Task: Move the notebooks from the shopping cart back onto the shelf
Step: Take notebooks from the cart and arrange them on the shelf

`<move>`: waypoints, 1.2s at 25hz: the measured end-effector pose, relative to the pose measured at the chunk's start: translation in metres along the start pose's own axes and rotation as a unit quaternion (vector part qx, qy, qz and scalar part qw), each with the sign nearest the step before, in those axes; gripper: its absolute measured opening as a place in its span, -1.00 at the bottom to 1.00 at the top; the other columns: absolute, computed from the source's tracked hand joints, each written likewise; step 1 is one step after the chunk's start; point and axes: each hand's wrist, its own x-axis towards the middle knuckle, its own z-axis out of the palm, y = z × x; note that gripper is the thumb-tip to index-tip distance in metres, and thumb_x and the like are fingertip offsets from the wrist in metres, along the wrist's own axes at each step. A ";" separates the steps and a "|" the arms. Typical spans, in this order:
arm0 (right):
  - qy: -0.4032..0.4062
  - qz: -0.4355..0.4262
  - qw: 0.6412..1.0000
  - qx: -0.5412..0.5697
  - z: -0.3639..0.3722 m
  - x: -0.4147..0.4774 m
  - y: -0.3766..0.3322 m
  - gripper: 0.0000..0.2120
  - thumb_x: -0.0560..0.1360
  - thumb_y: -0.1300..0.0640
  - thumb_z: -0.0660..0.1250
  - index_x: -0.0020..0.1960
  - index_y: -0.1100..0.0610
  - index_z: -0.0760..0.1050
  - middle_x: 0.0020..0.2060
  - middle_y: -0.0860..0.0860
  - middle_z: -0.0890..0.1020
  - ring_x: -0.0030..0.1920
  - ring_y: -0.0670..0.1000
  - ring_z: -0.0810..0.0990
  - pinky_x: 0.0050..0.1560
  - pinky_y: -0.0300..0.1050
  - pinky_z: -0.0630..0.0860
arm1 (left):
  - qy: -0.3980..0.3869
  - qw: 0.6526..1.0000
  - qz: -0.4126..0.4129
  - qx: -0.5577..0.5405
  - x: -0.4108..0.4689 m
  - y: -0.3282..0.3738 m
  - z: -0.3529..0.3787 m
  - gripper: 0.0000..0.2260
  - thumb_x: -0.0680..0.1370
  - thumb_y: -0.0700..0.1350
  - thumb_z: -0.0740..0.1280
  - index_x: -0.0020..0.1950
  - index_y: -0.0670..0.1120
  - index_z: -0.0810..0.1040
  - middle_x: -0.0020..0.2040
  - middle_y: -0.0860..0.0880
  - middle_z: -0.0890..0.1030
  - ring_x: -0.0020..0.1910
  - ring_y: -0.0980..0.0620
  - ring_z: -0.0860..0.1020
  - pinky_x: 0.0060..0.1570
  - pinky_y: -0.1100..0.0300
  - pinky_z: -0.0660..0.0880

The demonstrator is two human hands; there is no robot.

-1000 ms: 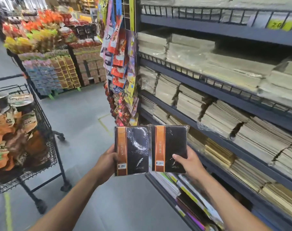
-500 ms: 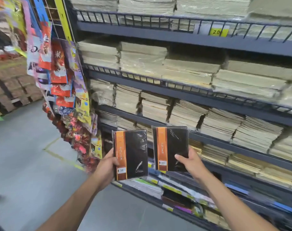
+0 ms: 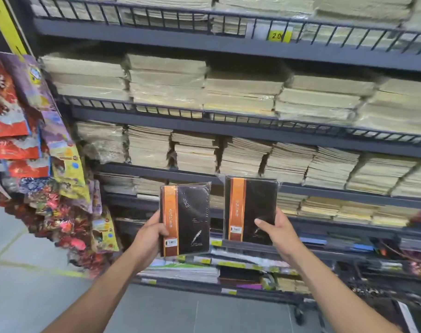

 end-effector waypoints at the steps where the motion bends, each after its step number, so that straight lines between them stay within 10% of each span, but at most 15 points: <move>1: 0.001 -0.002 1.000 0.000 0.001 0.005 0.006 -0.57 0.56 0.25 0.41 0.36 -0.04 0.45 0.21 -0.07 0.65 0.27 0.00 0.58 0.42 0.16 0.43 | -0.002 1.000 0.001 0.004 0.007 -0.004 -0.001 -0.32 0.48 -0.47 0.03 0.53 -0.01 0.36 0.25 -0.25 0.61 0.24 -0.23 0.56 0.18 -0.12 0.52; 23: 0.021 -0.101 0.995 0.013 0.085 0.124 0.369 -0.68 0.56 0.29 0.39 0.23 -0.03 0.53 0.05 -0.14 0.73 0.11 -0.13 0.67 0.06 -0.27 0.58 | -0.054 0.989 0.128 -0.042 0.215 -0.311 -0.085 -0.33 0.46 -0.51 -0.02 0.37 0.01 0.50 0.04 -0.07 0.69 0.00 -0.03 0.59 0.06 0.01 0.50; 30: 0.032 -0.124 0.991 0.032 0.104 0.133 0.397 -0.49 0.57 0.25 0.39 0.45 -0.06 0.38 0.25 -0.12 0.64 0.27 -0.08 0.61 0.36 0.13 0.51 | -0.067 0.988 0.121 -0.061 0.238 -0.355 -0.113 -0.41 0.43 -0.49 0.02 0.36 -0.14 0.51 -0.04 -0.14 0.66 -0.13 -0.02 0.58 -0.05 0.04 0.48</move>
